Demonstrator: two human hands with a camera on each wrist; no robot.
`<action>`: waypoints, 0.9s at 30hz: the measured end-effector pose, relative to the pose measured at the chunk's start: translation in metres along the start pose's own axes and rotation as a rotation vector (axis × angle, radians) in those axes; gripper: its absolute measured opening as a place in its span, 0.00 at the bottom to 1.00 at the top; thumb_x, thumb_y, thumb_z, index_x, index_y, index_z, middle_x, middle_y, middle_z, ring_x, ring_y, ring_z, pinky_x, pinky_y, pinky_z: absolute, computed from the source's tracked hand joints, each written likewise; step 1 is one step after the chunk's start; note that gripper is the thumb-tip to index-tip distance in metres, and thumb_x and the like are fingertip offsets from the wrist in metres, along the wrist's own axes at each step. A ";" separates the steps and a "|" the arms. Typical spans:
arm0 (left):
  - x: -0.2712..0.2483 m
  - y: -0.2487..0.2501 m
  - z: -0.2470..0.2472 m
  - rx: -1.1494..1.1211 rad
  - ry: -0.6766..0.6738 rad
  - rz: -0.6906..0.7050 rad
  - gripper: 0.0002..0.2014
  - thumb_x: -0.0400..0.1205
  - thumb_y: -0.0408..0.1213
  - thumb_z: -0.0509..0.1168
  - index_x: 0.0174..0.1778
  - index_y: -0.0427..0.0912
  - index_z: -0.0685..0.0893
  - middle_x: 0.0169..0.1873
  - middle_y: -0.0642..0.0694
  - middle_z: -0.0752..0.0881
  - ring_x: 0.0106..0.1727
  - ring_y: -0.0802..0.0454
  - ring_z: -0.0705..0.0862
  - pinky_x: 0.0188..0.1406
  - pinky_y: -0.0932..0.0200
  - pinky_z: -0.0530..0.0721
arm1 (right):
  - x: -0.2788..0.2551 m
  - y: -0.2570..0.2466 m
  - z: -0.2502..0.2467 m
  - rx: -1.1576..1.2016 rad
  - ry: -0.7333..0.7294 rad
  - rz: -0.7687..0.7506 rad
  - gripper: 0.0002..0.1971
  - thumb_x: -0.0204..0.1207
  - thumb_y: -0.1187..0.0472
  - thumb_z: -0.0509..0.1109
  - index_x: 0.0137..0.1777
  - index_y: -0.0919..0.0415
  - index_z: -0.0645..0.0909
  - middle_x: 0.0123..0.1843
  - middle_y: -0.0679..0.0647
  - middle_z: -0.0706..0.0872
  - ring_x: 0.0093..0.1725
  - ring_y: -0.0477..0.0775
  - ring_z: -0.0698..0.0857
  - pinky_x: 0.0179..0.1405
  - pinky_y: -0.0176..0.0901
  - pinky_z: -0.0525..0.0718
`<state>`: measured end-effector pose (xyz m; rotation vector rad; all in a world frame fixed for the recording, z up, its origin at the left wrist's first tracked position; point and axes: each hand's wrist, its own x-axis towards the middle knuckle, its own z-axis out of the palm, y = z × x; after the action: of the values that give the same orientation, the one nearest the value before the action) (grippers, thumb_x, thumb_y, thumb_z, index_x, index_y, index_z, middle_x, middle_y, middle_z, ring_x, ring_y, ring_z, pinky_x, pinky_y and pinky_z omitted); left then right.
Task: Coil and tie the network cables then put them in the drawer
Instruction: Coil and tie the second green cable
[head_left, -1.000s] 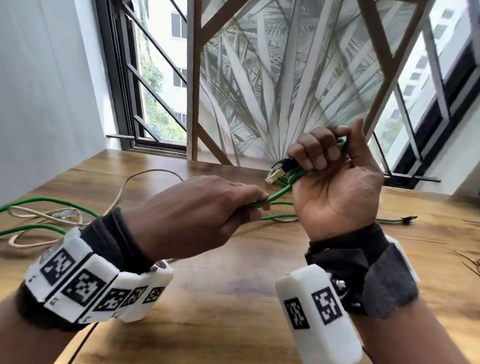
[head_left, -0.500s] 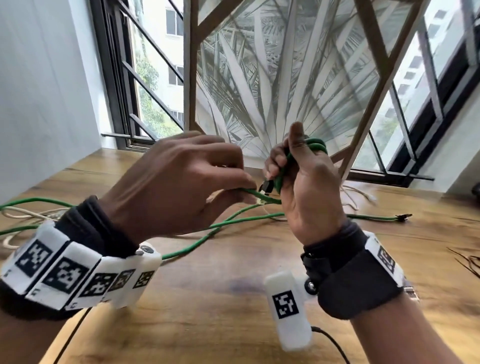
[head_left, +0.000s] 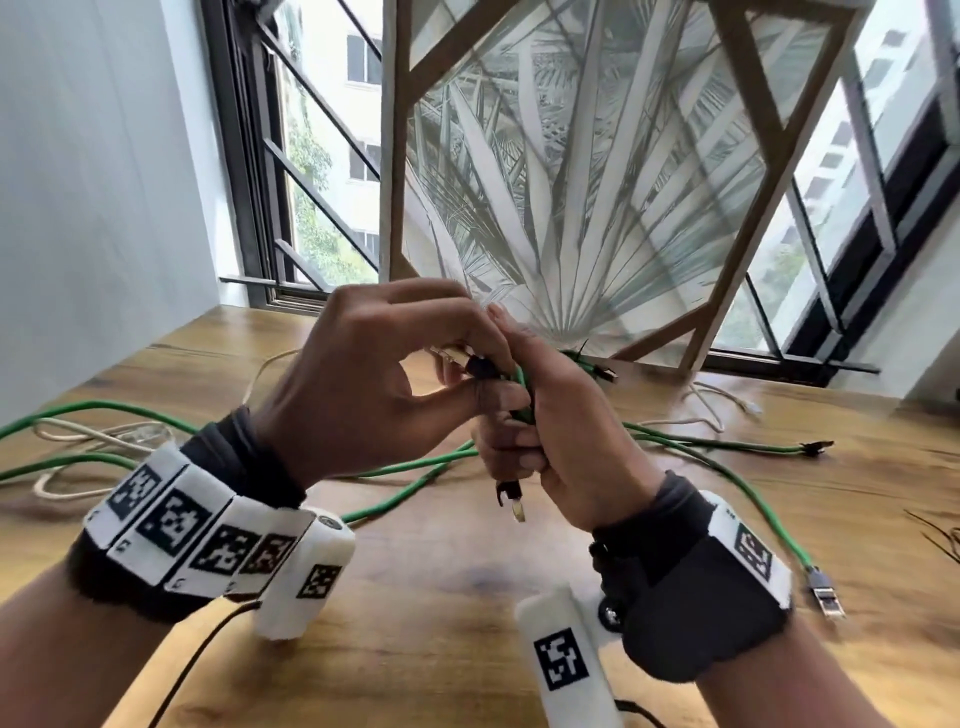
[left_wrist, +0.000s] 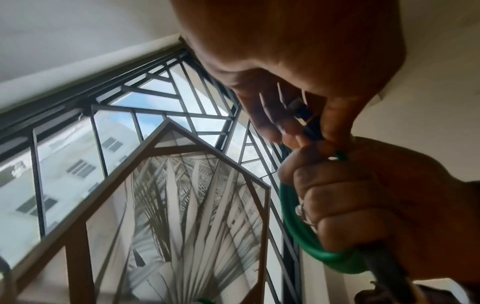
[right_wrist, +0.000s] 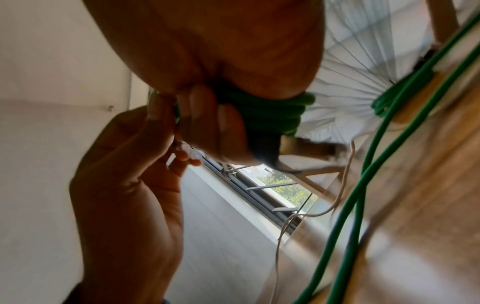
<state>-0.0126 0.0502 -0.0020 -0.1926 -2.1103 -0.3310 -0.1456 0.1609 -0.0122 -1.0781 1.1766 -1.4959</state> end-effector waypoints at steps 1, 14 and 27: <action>0.000 0.000 0.001 -0.049 -0.002 -0.033 0.09 0.80 0.38 0.81 0.45 0.35 0.93 0.42 0.44 0.90 0.43 0.47 0.89 0.43 0.50 0.87 | -0.001 -0.002 -0.001 0.045 -0.023 0.000 0.21 0.88 0.40 0.58 0.50 0.59 0.75 0.23 0.46 0.60 0.21 0.47 0.55 0.23 0.42 0.50; 0.000 -0.010 -0.008 -0.719 -0.348 -0.626 0.36 0.73 0.51 0.67 0.81 0.49 0.77 0.74 0.47 0.86 0.77 0.49 0.83 0.74 0.47 0.77 | -0.006 -0.008 -0.012 0.240 -0.280 0.055 0.10 0.70 0.56 0.64 0.34 0.62 0.73 0.20 0.49 0.60 0.21 0.49 0.54 0.28 0.50 0.45; 0.005 -0.011 -0.026 -1.143 -0.444 -0.845 0.40 0.65 0.41 0.82 0.77 0.37 0.83 0.68 0.36 0.88 0.73 0.37 0.85 0.76 0.41 0.83 | -0.009 -0.008 -0.007 0.272 -0.363 0.021 0.09 0.79 0.62 0.65 0.39 0.67 0.77 0.19 0.50 0.62 0.18 0.48 0.71 0.23 0.36 0.69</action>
<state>0.0025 0.0317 0.0140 -0.0053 -2.0650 -2.1391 -0.1520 0.1716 -0.0058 -1.0878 0.7091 -1.3280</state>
